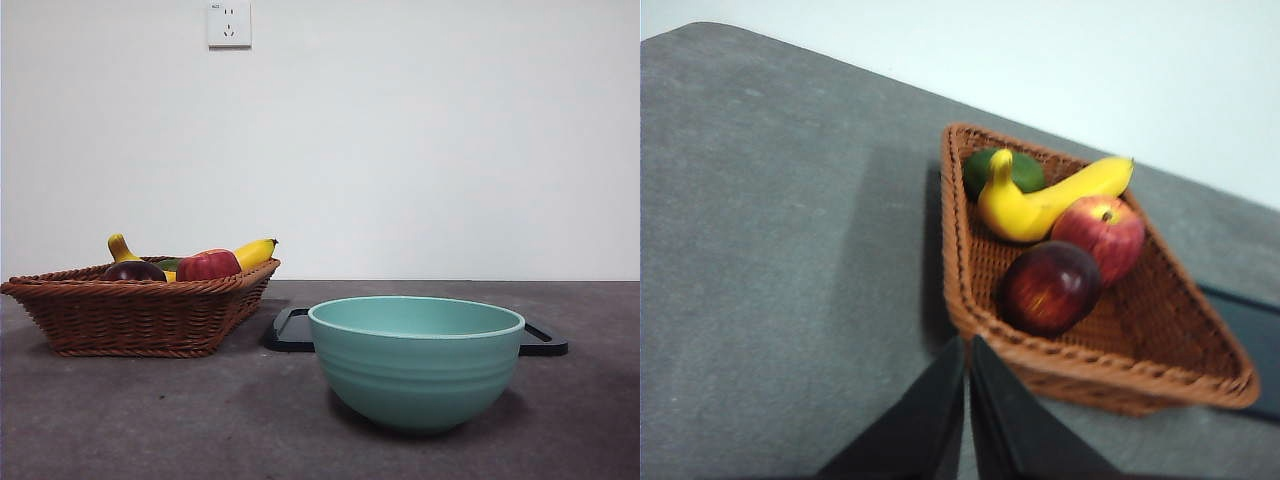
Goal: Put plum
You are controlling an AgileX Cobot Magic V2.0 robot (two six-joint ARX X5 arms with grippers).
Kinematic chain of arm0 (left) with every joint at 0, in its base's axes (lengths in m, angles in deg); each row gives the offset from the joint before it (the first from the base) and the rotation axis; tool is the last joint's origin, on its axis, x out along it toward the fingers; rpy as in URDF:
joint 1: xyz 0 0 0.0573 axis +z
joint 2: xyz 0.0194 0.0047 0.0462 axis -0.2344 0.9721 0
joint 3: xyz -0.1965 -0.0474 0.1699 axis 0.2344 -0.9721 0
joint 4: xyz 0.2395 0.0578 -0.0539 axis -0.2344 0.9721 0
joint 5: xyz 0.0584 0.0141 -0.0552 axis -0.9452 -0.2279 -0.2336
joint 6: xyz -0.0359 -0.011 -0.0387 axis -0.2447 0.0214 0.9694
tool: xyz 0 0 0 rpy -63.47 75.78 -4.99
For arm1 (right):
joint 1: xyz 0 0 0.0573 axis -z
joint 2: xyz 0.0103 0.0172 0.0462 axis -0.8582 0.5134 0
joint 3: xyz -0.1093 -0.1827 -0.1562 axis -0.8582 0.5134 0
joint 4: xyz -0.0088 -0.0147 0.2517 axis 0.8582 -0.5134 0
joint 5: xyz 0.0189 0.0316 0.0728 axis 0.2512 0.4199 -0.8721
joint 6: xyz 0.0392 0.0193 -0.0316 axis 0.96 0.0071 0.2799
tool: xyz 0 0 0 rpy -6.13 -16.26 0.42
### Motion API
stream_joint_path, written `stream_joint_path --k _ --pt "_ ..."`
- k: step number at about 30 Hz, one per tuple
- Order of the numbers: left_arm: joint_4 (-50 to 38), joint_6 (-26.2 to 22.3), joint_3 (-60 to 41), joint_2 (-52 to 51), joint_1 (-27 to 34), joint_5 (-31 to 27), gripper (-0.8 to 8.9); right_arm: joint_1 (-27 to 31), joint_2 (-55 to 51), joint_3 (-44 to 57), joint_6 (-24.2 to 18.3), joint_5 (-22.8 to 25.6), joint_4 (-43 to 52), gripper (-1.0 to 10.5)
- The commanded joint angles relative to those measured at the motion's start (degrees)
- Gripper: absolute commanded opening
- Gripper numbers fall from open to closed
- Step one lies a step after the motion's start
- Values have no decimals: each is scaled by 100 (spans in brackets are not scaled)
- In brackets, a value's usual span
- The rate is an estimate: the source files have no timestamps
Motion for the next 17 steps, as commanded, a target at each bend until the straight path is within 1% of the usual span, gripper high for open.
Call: stream_joint_path --k 1,5,11,14,17 --pt "-31 415 267 9 13 4 9 4 -13 -286 313 -9 85 5" --pt "203 483 634 96 13 4 9 4 -11 -656 354 -144 -48 5" --pt "719 444 1497 533 13 48 9 4 275 -1572 348 -348 -730 5" --pt "1047 225 1985 861 13 201 9 4 629 -2109 293 -627 -1099 5" --pt "1384 -111 2457 1259 13 509 9 4 1115 -2651 144 -962 -1499 5"
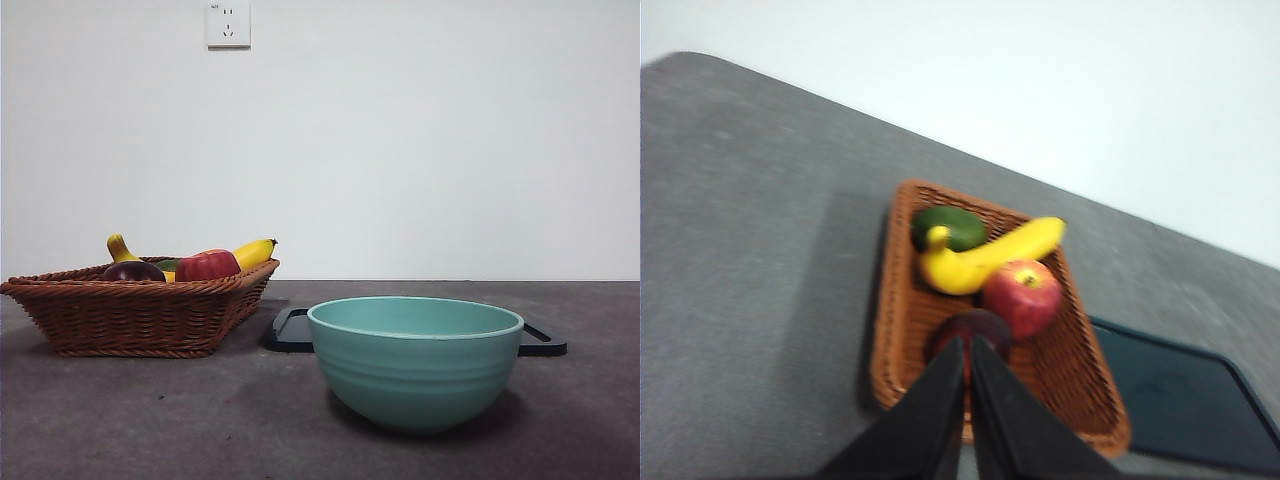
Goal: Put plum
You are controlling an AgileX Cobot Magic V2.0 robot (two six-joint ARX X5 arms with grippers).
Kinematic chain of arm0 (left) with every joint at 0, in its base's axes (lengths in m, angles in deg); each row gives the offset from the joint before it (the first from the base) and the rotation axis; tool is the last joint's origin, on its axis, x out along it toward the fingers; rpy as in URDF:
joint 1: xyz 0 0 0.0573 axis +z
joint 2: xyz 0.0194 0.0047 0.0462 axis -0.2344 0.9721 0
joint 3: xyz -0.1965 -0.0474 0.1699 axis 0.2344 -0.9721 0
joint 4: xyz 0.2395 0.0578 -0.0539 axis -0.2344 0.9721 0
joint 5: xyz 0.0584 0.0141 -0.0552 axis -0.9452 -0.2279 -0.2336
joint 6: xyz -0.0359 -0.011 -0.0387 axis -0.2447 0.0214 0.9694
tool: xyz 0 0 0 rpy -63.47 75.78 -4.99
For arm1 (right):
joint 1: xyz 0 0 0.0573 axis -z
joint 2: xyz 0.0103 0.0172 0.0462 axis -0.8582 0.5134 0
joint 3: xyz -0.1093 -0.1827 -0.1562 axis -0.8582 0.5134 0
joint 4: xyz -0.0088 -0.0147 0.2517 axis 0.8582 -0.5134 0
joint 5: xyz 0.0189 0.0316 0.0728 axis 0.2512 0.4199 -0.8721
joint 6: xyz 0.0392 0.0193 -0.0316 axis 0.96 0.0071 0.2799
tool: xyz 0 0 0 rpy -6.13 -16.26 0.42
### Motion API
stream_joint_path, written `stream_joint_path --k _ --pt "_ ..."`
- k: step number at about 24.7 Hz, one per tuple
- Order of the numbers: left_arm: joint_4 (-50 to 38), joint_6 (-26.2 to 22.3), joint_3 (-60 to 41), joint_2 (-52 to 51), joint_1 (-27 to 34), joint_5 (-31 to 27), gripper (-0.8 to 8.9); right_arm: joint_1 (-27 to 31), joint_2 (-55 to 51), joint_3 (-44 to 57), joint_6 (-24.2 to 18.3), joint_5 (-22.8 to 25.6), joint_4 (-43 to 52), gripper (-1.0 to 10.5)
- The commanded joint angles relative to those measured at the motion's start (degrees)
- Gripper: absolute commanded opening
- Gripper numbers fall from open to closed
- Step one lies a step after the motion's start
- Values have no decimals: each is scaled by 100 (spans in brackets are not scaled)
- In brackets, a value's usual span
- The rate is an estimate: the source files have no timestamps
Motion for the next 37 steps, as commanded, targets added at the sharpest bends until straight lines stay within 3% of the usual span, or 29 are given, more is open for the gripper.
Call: stream_joint_path --k 1,8,14,22,31,33,35,37 --pt "227 -494 444 369 13 295 9 4 476 -514 -162 -310 -295 5" --pt "905 -1128 1408 1482 9 1110 9 -7 1921 -1790 -758 -1346 -1220 5" --pt "1537 -1655 2151 2450 -11 1749 9 -317 2933 -2723 -1237 -1792 -2052 5" --pt "2695 -2245 3014 3213 -330 1969 9 -1241 3866 -3499 -1812 -1805 -3123 5" --pt "3324 -2343 3040 3220 -452 1969 15 -1991 3956 -3515 -2052 -1801 -3600 7" --pt "3324 -2341 3040 3220 -452 1967 110 -1989 3956 -3515 -2050 -1797 -3600 107" --pt "3324 -2341 3040 3220 -452 1967 265 -1989 3956 -3515 -2048 -1784 -3600 303" --pt "3322 -2339 3040 3220 -452 1967 402 -1989 3956 -3515 -2048 -1784 -3598 391"
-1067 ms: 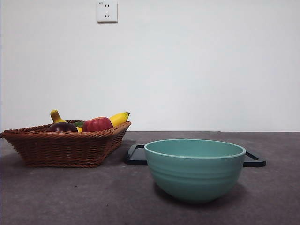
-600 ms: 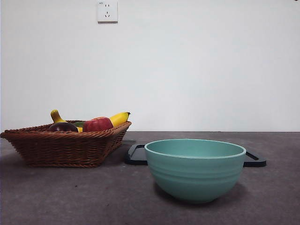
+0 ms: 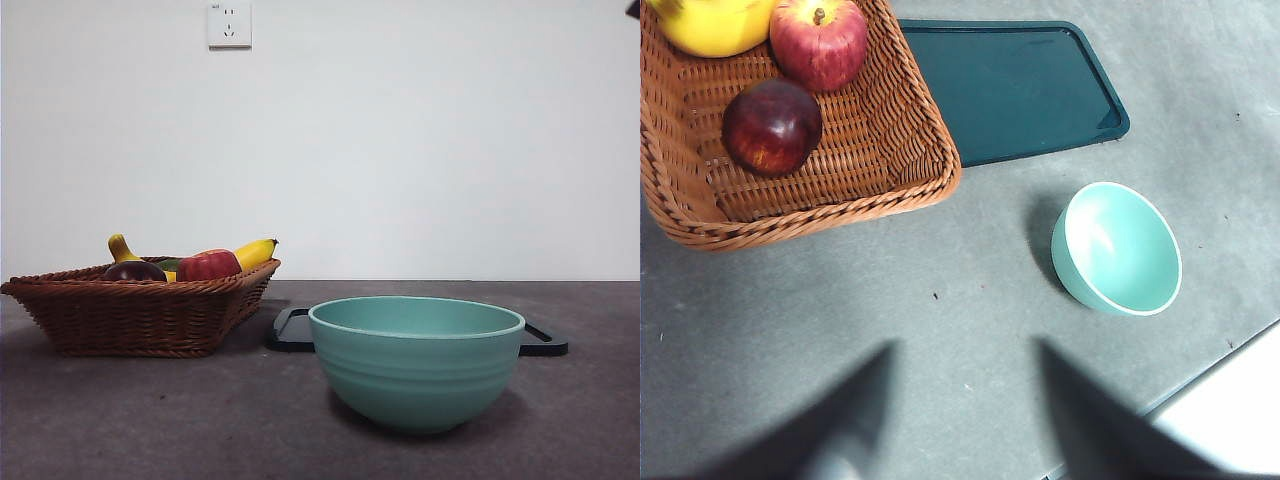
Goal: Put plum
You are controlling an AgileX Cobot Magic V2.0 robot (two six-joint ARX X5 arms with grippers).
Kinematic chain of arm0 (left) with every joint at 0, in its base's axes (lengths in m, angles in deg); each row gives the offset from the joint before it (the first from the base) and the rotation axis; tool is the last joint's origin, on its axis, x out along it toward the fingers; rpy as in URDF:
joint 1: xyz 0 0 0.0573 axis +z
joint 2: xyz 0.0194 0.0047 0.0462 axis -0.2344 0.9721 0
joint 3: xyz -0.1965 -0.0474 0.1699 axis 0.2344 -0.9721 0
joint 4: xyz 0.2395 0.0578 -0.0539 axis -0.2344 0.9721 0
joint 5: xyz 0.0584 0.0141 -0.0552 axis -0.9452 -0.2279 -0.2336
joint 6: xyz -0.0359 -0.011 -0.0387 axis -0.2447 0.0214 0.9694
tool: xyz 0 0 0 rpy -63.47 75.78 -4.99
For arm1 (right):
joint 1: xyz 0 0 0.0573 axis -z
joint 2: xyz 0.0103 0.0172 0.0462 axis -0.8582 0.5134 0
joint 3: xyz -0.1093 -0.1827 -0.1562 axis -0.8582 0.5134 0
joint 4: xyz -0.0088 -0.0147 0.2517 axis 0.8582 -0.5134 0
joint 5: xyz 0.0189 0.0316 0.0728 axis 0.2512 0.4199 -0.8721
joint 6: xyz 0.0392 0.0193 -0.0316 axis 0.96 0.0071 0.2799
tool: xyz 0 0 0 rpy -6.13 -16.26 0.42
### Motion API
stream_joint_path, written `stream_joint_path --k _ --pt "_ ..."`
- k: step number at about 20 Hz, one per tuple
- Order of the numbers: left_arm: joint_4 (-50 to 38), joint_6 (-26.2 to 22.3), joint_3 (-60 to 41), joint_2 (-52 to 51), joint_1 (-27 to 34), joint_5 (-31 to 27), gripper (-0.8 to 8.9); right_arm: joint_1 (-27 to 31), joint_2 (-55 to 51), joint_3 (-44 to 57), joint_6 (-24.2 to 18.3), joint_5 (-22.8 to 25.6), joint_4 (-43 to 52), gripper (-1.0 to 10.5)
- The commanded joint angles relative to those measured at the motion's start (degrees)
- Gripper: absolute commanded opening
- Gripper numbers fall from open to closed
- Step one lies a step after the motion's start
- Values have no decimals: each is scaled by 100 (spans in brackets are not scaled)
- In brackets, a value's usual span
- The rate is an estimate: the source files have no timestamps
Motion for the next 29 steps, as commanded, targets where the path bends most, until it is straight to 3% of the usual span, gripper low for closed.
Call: stream_joint_path --k 1,12,23,29 --pt "-39 -68 96 42 -20 13 437 -28 31 -120 -63 -7 28 391" --pt "-393 168 173 334 -28 -28 438 -28 31 -120 -61 -9 33 391" --pt "-739 46 1849 2728 -761 -1742 436 -28 28 -120 -63 -9 118 391" --pt "-1397 -186 1976 3952 -1121 -2225 436 -28 28 -120 -66 -9 122 391"
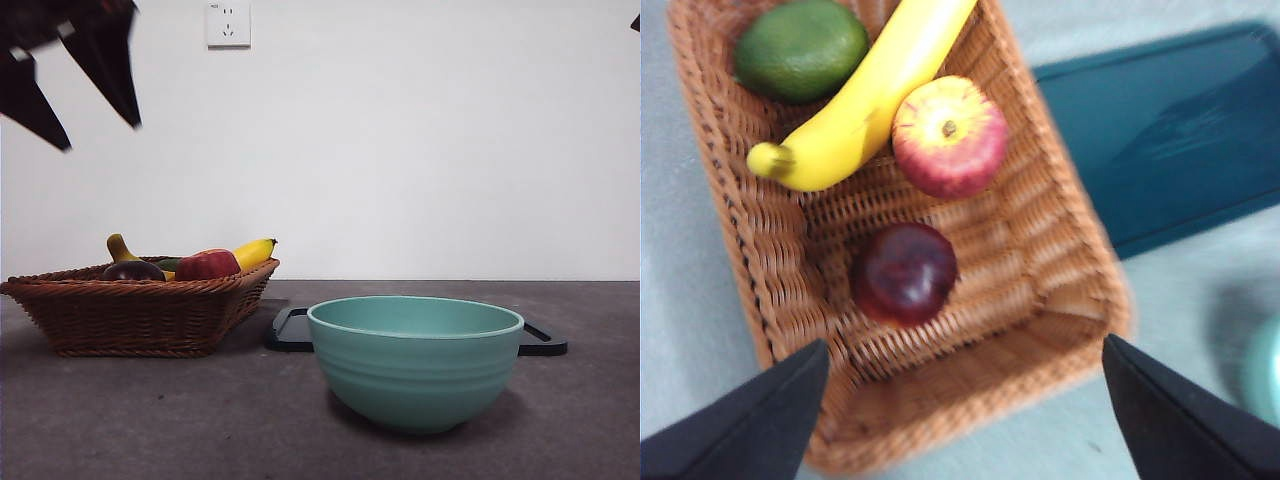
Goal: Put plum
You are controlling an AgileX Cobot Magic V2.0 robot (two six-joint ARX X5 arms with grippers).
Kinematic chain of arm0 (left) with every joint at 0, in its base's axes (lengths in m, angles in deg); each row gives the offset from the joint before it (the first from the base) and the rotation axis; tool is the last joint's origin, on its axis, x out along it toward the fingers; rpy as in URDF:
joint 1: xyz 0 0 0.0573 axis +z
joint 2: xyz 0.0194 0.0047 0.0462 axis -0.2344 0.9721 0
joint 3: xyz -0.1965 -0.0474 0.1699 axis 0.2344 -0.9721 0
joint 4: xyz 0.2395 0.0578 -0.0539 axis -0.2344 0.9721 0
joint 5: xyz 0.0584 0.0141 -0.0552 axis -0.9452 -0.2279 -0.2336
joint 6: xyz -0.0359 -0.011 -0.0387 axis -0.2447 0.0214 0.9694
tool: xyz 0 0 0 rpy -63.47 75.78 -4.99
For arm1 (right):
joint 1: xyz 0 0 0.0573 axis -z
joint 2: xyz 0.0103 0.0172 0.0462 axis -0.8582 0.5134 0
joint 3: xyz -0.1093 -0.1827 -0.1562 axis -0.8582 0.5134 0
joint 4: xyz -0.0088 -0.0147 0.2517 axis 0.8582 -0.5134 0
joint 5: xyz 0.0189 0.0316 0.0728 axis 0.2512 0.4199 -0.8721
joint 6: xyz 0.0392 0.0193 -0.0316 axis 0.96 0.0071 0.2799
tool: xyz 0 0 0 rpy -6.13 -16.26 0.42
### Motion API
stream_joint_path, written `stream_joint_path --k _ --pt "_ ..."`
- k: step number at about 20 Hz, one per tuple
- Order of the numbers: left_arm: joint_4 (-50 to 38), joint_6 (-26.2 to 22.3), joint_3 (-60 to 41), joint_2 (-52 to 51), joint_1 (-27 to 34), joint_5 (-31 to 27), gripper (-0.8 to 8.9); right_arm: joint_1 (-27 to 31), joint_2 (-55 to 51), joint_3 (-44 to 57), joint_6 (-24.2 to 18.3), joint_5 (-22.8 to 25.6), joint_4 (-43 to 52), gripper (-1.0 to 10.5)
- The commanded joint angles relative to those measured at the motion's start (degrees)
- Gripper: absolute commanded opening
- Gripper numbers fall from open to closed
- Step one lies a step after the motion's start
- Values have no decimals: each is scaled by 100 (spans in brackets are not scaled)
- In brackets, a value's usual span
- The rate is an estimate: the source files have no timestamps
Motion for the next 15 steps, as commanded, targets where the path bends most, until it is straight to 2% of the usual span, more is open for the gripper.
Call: stream_joint_path --k 1,6,15 --pt "-240 -173 155 437 -105 -219 436 -28 28 -120 -63 -9 59 391" --pt "-551 -442 155 1250 -254 -535 436 -28 28 -120 -63 -7 59 391" --pt "-966 -629 155 2175 -299 -892 435 -28 28 -120 -63 -7 57 391"
